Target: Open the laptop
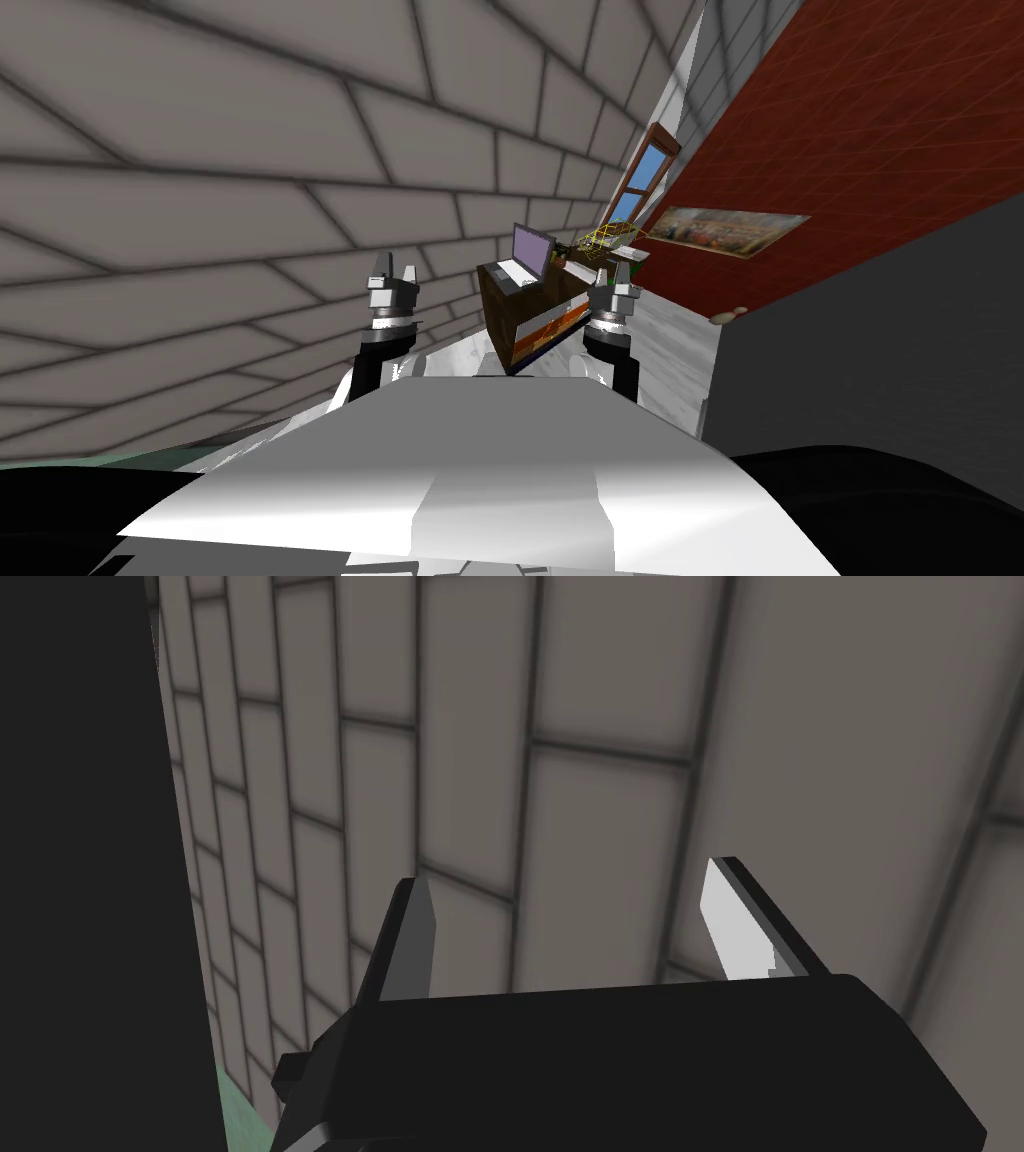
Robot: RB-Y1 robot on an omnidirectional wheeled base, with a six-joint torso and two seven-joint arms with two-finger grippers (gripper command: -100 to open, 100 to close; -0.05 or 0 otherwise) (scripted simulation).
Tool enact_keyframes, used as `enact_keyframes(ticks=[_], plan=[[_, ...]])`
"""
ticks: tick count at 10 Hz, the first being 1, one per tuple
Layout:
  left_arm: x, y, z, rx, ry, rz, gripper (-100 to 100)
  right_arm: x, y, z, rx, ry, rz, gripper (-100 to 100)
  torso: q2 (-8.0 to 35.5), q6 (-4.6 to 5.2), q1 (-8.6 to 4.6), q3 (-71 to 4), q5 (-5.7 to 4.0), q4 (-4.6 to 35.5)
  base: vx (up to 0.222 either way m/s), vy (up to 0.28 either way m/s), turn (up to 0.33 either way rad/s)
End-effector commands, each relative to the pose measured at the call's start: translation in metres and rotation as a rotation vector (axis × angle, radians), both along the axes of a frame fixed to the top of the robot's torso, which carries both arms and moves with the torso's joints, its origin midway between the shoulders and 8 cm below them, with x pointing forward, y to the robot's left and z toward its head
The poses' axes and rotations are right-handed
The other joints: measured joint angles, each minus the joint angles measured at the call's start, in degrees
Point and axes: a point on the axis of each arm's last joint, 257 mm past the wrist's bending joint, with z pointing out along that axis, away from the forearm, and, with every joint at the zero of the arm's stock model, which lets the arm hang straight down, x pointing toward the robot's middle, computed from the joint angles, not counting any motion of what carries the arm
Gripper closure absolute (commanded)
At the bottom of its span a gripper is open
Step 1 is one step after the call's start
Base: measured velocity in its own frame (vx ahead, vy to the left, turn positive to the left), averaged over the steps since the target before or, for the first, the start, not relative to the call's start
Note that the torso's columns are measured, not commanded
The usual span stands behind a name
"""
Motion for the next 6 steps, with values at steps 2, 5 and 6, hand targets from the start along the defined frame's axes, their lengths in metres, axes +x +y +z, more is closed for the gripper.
enact_keyframes(ticks=[2, 5, 6], plan=[[0.000, 0.000, 0.000, 0.000, 0.000, 0.000, 0, 0.005, 0.007, -0.002, -0.042, 0.010, 0.017, -100, 8.46, 0.00, 0.00, -16.92, 0.00, 8.46, -0.006, -0.008, 0.001], [0.000, 0.000, 0.000, 0.000, 0.001, 0.000, 0, 0.020, 0.025, -0.012, -0.145, 0.034, 0.048, -100, 11.18, 0.00, -0.10, -22.17, -0.03, 11.11, -0.058, -0.046, 0.006], [0.000, 0.000, 0.000, 0.000, 0.001, 0.000, 0, 0.027, 0.032, -0.016, -0.184, 0.041, 0.055, -100, 11.21, 0.00, -0.06, -22.23, -0.02, 11.15, -0.088, -0.065, 0.007]])
